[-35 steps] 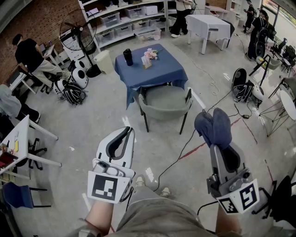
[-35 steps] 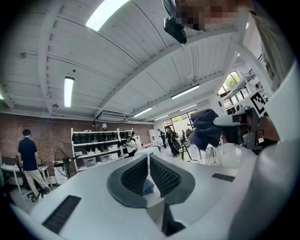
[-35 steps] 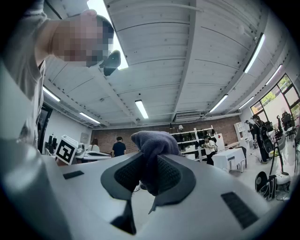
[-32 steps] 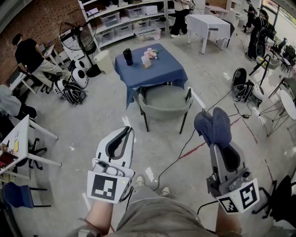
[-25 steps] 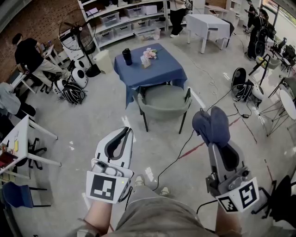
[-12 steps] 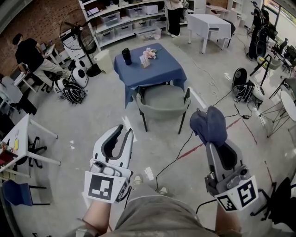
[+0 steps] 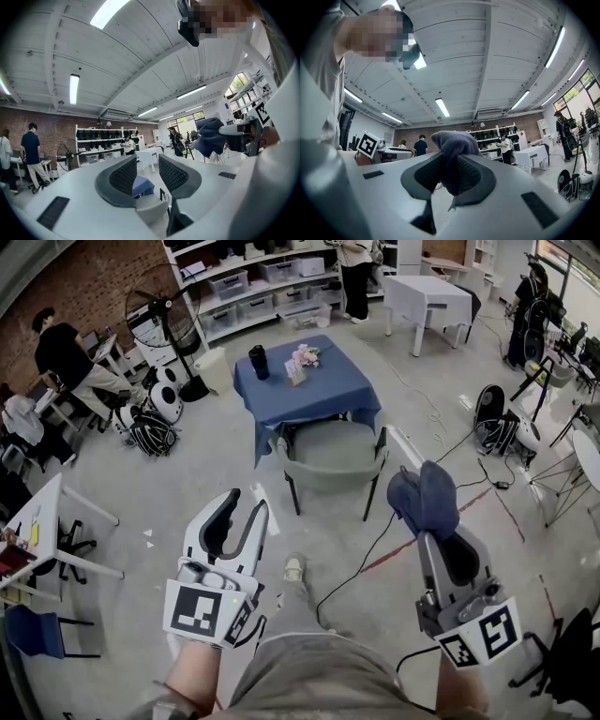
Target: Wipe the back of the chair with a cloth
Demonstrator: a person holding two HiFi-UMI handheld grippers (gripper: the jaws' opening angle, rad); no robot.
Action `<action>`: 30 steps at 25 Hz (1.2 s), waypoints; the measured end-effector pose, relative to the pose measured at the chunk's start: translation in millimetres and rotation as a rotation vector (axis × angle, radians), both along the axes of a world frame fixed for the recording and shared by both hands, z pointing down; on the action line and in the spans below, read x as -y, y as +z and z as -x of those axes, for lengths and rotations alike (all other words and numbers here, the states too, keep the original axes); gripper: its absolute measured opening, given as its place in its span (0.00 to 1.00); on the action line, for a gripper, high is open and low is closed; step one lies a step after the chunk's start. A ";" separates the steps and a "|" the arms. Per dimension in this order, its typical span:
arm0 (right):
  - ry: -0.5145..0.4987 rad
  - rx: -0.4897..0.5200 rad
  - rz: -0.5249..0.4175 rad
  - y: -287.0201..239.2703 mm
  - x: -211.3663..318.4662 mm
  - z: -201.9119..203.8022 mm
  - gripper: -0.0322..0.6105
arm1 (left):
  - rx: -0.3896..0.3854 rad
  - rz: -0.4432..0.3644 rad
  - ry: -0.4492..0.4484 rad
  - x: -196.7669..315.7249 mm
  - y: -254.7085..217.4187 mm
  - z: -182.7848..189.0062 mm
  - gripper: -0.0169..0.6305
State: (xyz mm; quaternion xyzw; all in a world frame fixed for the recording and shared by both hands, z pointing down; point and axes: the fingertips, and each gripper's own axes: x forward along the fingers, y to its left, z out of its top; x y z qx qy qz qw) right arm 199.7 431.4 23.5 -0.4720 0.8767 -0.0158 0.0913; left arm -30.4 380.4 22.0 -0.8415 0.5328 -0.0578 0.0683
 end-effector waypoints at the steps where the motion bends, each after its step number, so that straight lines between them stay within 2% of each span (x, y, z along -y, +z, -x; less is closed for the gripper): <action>1: 0.002 0.003 0.001 3.1 3.0 0.1 0.18 | -0.004 0.002 -0.002 4.1 2.3 1.4 0.26; 9: 0.020 -0.013 0.025 27.2 41.8 8.3 0.18 | 0.000 0.037 0.028 48.6 31.1 4.5 0.26; 15: 0.029 -0.029 0.073 46.6 92.0 21.0 0.18 | 0.014 0.128 0.011 100.9 62.6 21.0 0.26; 25: 0.040 -0.052 0.203 86.1 221.9 63.5 0.18 | 0.007 0.257 0.012 223.1 103.5 62.4 0.29; 30: 0.037 -0.093 0.297 113.0 293.9 90.1 0.18 | -0.023 0.370 0.027 294.7 136.8 82.3 0.29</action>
